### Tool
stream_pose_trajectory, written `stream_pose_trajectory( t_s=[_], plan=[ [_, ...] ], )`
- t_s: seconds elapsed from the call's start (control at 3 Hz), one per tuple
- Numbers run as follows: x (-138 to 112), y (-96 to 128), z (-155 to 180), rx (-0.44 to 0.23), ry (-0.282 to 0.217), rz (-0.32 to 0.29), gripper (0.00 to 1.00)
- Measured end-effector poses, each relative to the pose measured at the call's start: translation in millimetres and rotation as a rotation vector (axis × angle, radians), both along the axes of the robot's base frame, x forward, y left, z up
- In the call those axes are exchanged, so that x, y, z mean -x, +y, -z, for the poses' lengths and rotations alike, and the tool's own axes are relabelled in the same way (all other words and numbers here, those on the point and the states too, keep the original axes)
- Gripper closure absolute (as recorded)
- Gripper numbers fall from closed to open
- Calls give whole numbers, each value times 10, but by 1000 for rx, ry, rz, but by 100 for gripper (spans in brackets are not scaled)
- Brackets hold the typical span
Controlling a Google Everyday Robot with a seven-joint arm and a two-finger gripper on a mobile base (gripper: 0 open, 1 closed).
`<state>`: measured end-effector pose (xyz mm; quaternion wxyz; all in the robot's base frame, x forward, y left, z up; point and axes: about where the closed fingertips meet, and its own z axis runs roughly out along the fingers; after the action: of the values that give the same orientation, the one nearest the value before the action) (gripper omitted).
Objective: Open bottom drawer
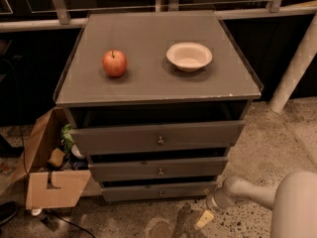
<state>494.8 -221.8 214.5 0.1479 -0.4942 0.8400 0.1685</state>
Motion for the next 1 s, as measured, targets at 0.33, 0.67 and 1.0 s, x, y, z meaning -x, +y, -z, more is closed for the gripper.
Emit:
stream_pose_trajectory(
  t_s=[0.33,0.67,1.0],
  plan=[
    [-680,351,45,-55,-76,-44,0],
    [-745,324,30,-52,-86,-38,0],
    [-695,320,143,-37,-78,-47,0]
  ],
)
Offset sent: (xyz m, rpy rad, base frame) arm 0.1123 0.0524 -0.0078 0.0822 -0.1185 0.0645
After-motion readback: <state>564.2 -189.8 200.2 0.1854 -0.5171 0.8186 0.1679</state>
